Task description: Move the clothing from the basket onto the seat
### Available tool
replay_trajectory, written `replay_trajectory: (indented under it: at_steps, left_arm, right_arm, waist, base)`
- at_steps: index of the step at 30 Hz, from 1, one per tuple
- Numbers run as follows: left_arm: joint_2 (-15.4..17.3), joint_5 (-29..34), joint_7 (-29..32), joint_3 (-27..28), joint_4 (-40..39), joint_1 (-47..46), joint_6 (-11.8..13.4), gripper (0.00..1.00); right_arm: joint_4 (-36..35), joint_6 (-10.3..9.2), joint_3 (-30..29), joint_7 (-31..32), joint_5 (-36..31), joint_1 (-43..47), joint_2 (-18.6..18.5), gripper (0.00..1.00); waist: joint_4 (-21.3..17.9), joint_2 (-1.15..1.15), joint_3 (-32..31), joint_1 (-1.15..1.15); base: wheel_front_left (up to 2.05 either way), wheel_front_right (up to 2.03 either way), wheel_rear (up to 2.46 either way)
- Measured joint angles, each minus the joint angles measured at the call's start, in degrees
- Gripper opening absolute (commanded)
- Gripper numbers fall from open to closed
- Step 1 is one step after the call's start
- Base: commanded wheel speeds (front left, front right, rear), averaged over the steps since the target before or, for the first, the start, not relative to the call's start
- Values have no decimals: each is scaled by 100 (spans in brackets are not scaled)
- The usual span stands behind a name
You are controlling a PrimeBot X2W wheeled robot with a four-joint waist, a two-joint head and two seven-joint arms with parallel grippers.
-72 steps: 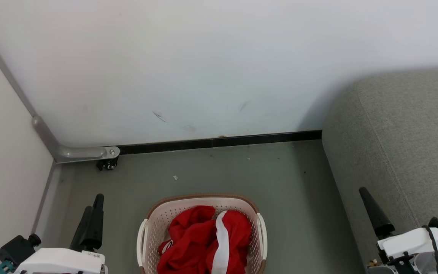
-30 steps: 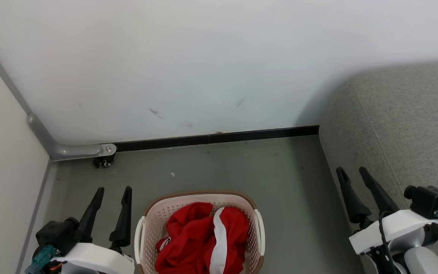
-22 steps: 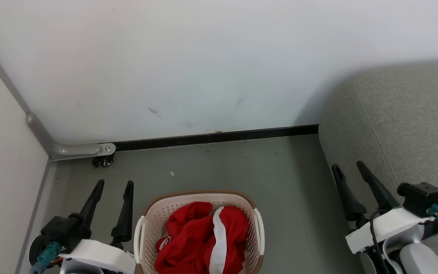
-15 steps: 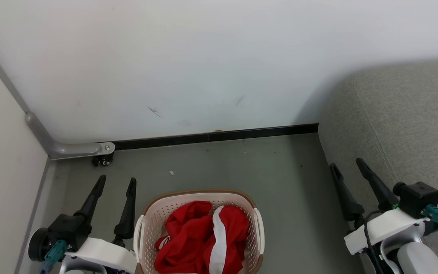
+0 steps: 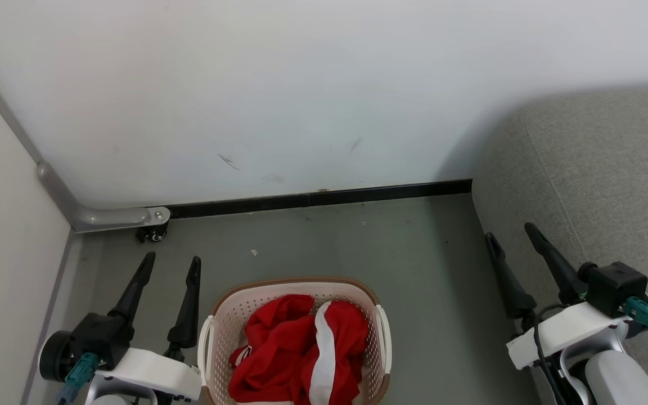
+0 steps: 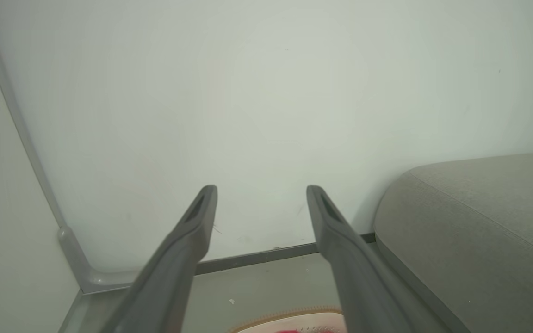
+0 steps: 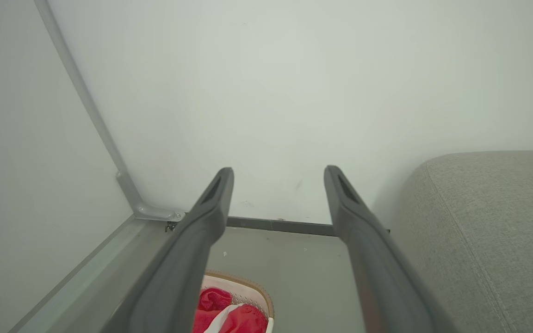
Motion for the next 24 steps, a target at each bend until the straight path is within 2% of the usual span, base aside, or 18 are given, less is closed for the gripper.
replay_trajectory:
  at_steps: [12, 24]
  left_arm:
    - [-21, 1, 0, 4, 315, 0, -32, 100]
    - [-31, 80, 0, -244, 573, 1, -130, 100]
  right_arm:
    - [1, 0, -38, 0, -15, -1, 46, 100]
    - [-36, 0, -85, 0, -58, -128, 59, 100]
  waist:
    - [4, 0, 9, 0]
    - [-16, 0, 154, -1]
  base:
    - [0, 0, 0]
    - [0, 0, 0]
